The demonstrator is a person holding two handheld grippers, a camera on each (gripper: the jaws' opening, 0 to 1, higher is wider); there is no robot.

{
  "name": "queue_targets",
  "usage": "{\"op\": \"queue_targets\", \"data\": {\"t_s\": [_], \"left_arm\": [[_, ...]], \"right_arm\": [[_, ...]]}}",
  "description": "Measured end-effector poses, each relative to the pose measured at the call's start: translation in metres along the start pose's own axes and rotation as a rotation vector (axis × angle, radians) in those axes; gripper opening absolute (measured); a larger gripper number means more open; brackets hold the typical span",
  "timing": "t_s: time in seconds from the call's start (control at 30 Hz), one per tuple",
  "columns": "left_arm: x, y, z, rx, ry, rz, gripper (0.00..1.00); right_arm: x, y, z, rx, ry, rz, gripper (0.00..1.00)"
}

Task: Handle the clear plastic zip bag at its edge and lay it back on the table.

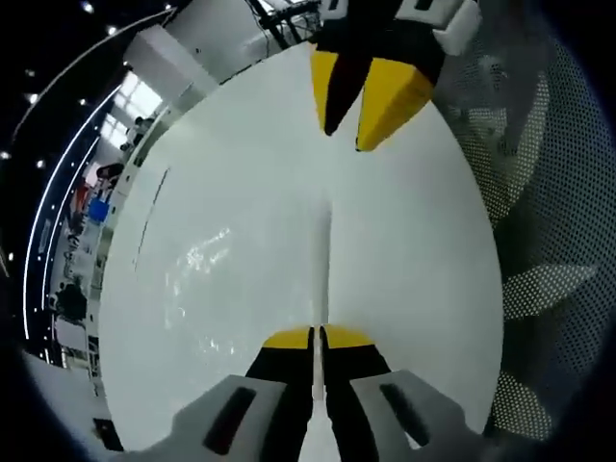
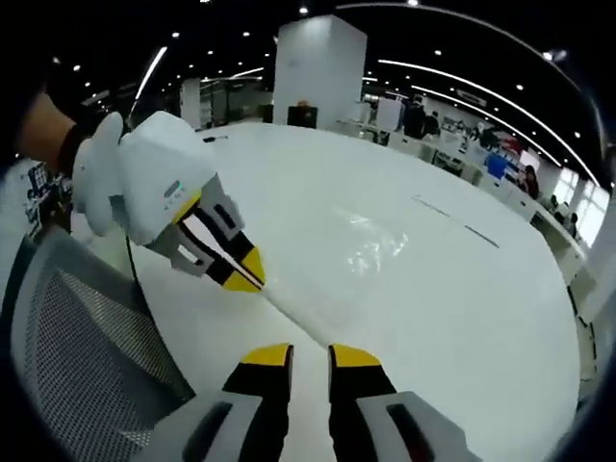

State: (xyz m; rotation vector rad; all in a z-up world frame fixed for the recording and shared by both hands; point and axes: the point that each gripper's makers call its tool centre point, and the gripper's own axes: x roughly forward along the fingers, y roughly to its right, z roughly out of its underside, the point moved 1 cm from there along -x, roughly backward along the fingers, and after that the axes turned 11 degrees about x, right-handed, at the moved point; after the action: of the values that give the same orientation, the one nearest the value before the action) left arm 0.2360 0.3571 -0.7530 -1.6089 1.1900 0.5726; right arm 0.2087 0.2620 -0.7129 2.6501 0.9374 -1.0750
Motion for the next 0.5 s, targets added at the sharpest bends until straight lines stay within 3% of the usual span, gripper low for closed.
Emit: {"op": "queue_targets", "data": {"t_s": [0.13,0.37,0.5], "left_arm": [[-0.007,0.005,0.001,-0.106,0.028,-0.007,0.15],[-0.032,0.005,-0.006,-0.416,0.139,-0.052,0.33],[-0.040,0.011,0.007,-0.527,0.131,-0.069,0.45]], "right_arm": [[0.000,0.003,0.007,0.038,0.008,-0.009,0.20],[-0.008,0.010,0.019,0.122,0.020,0.001,0.30],[-0.012,0.015,0.015,0.166,0.048,0.009,0.39]]}}
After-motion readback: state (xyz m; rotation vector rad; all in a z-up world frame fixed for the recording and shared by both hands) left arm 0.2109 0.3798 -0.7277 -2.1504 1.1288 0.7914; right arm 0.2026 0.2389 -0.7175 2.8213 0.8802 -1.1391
